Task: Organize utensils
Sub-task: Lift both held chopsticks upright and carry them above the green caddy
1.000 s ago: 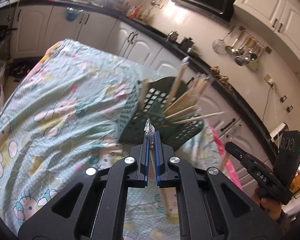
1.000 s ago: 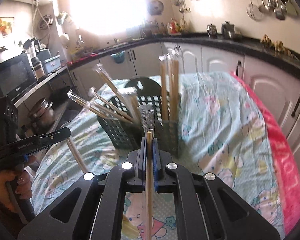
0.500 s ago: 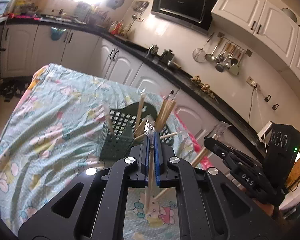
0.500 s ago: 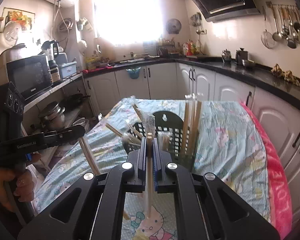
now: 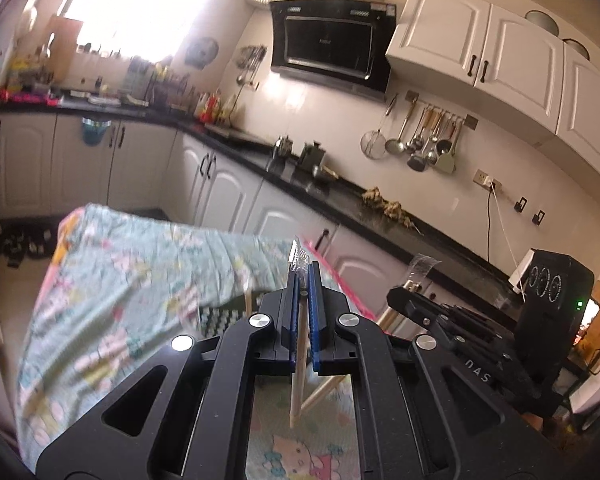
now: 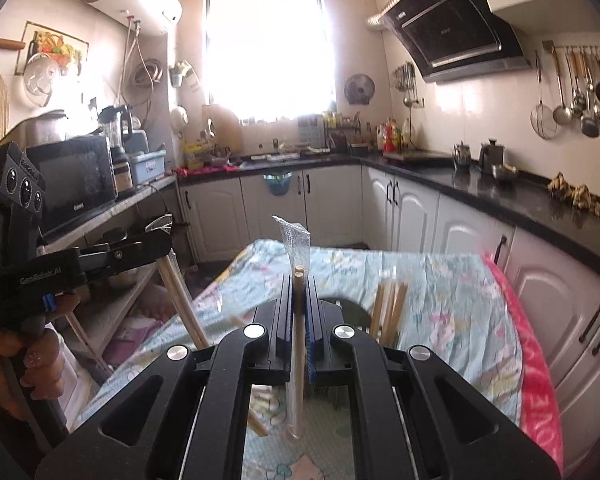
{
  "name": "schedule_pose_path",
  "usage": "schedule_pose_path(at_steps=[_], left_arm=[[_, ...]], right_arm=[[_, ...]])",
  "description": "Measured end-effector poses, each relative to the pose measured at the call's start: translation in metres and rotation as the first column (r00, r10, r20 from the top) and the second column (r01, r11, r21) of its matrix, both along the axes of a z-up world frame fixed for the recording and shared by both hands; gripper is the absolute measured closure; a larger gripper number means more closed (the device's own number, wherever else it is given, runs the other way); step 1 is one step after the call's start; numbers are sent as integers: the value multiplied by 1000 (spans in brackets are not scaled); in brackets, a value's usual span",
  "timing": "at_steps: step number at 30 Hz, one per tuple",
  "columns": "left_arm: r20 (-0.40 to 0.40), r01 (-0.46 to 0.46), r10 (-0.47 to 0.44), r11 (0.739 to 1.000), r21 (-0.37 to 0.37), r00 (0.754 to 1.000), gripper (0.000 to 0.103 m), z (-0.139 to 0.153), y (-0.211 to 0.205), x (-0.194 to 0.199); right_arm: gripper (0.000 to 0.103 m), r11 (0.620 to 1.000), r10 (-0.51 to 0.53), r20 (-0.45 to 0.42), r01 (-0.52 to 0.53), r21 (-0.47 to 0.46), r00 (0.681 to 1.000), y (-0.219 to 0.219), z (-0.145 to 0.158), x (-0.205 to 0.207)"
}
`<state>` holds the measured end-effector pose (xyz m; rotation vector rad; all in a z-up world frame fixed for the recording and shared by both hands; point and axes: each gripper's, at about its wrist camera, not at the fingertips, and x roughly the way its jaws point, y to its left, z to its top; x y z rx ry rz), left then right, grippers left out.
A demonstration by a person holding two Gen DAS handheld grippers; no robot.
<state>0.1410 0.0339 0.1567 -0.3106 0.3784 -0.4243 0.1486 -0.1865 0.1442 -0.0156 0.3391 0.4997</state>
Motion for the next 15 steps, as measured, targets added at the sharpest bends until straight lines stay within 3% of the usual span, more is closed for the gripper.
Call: schedule_pose_path(at_steps=[15], left_arm=[[155,-122,112,991,56,982,101,75,13,24]], right_arm=[[97,998,-43,204,32,60,978,-8,87,26]])
